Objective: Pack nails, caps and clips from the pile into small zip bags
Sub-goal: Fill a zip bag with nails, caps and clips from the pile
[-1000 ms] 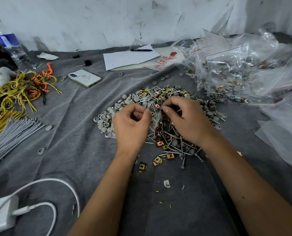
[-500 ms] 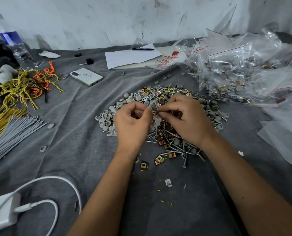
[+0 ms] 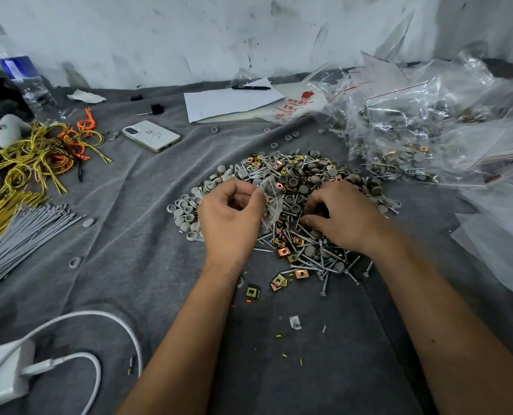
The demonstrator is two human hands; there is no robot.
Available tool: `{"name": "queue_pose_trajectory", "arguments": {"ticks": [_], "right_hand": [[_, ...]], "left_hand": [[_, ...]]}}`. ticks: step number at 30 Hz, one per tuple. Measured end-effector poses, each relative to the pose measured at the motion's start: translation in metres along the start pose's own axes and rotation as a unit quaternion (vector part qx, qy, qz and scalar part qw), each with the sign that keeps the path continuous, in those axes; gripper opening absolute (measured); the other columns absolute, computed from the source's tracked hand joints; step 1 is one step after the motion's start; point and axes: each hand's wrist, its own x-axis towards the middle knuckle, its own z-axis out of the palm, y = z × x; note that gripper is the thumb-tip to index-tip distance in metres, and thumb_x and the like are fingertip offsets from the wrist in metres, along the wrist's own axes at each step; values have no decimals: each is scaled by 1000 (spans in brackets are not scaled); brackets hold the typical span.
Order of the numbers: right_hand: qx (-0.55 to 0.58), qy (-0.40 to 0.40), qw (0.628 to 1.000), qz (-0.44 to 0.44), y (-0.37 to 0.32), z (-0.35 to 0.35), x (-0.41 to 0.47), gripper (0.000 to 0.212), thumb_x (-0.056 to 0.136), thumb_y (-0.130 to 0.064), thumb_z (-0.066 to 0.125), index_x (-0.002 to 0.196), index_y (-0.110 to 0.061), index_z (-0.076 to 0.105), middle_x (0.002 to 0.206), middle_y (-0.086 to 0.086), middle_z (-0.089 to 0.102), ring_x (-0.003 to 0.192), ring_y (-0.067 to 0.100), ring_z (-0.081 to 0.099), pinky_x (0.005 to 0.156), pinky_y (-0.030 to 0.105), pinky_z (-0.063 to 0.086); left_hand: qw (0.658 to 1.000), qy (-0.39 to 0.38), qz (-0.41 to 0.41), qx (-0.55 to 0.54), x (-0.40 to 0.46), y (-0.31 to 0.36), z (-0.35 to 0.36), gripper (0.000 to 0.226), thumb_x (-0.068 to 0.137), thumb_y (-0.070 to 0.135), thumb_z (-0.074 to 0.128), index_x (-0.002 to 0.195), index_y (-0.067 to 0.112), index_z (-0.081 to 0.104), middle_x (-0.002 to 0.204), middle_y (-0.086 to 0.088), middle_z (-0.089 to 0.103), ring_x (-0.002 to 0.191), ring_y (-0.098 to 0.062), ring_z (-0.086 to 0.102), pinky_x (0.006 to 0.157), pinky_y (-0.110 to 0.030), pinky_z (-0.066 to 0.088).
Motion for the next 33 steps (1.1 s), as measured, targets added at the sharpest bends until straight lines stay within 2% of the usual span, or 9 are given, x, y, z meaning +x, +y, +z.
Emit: {"name": "queue_pose_trajectory", "arguments": {"ticks": [4,7,10,16,21,24,26,29,33], "right_hand": [[83,88,992,-24,-1,0,1,10,89,-27,78,93,-18,76,94,-6,65,89,12,60,73,20,44],[166,166,970,-68,-11,-4,-2,6,86,-18,81,87,-15,76,87,-7,66,81,4,59,71,10,39],[177,183,957,-137,-23,-1,-4,8,83,-11,82,85,-10,75,84,-4,64,79,8,60,72,14,44],[120,131,966,-185,-26,9,-3,13,88,-15,78,99,-9,81,90,5,66,86,20,60,77,39,51],[132,174,965,-146,-16,4,0,17,87,-16,80,103,-12,81,91,-4,67,85,11,61,77,22,48],[114,190,970,-98,-4,-2,2,13,86,-16,80,99,-16,80,93,-4,70,85,9,62,78,17,45],[75,154,983,-61,8,-6,3,11,86,-19,81,97,-20,80,92,-7,70,83,7,60,77,20,45],[35,58,997,-43,23,-13,0,9,84,-21,83,88,-29,80,78,-23,60,69,-2,58,63,6,35],[80,-14,995,-55,33,-19,-2,18,86,-16,81,93,-33,79,78,-19,68,75,-16,61,62,2,40]], "left_hand": [[1000,-3,4,10,1,-1,0,18,89,8,73,74,16,70,58,5,61,53,-14,55,51,-30,46],[1000,-13,2,15,-1,1,0,17,89,7,73,74,15,71,57,3,61,51,-20,57,51,-39,50],[999,-30,15,35,-3,3,1,17,89,5,72,75,12,71,56,-2,62,51,-21,59,50,-43,54],[998,-35,25,47,-4,5,3,18,89,3,71,74,12,71,59,-8,65,53,-26,61,49,-39,52],[998,-33,16,44,-3,3,2,21,90,4,72,72,16,70,55,6,61,51,-15,58,48,-30,49],[999,-30,9,40,-4,3,1,19,90,5,72,74,15,71,56,2,63,50,-18,60,48,-34,52],[999,-27,9,37,-4,2,0,16,90,7,72,75,15,71,59,-3,65,52,-21,61,52,-39,53],[999,-24,7,34,-4,2,0,14,90,7,73,77,13,72,59,-2,64,53,-19,60,53,-38,52],[999,-25,5,34,-3,2,-1,16,90,6,73,77,14,72,55,9,59,51,-12,56,50,-30,48]]}}
